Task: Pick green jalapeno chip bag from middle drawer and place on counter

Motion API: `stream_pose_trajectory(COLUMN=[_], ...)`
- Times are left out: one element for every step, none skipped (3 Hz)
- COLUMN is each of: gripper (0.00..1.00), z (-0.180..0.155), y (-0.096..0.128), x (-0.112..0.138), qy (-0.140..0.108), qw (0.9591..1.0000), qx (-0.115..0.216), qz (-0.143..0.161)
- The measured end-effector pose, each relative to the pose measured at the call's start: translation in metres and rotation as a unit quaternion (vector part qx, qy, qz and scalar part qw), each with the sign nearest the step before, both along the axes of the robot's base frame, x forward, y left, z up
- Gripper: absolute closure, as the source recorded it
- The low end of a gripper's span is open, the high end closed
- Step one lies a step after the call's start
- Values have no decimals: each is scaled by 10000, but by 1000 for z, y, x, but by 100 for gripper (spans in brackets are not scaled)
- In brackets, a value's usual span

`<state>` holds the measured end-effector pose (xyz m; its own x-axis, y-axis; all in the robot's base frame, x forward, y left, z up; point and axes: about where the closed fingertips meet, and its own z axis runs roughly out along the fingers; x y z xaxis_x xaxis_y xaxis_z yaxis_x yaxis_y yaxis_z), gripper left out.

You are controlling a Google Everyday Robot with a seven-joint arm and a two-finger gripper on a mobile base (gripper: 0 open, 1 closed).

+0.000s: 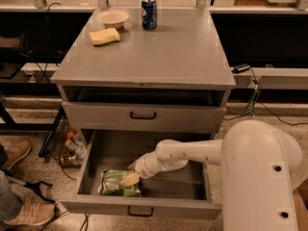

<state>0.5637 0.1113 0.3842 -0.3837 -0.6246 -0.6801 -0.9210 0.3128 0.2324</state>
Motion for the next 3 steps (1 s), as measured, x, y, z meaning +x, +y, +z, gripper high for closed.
stream_pose_trajectory(gripper=[65, 89, 100], z=[14, 54, 116], y=[-3, -15, -52], x=[-5, -11, -19], qy=[-96, -338, -783], qw=[9999, 9984, 9932], qx=[84, 432, 849], qz=[7, 115, 128])
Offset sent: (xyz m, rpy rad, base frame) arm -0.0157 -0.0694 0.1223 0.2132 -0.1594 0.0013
